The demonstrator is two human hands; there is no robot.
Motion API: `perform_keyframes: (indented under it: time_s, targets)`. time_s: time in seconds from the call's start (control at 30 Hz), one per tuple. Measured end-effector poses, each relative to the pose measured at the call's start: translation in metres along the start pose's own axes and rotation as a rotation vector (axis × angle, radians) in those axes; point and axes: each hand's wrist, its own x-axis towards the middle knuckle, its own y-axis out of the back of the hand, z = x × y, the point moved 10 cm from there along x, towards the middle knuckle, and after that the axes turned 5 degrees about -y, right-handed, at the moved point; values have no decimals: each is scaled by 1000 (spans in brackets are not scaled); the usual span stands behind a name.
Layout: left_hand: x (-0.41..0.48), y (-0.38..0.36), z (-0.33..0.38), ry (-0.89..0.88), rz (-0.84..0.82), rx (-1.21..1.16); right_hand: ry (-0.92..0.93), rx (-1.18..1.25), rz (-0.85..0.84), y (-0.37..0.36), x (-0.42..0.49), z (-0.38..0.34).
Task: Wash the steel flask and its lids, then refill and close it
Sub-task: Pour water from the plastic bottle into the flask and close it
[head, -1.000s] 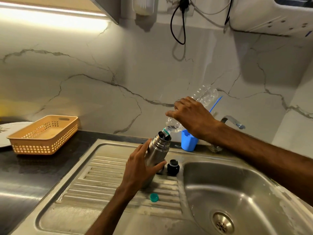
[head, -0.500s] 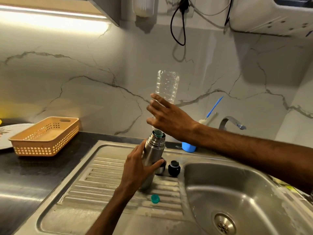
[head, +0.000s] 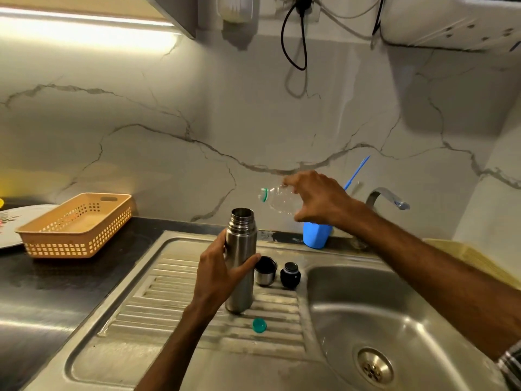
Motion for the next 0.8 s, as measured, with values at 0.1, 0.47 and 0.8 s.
perform_keyframes:
  time_s: [0.1, 0.47, 0.8]
  targets:
    - [-1, 1, -2, 18, -2, 15, -108, 247, -51, -30, -25, 29]
    - [-52, 13, 63, -270, 88, 218, -320, 653, 59, -107, -138, 69]
    - [-101, -79, 37, -240, -712, 587, -365, 722, 175, -117, -178, 91]
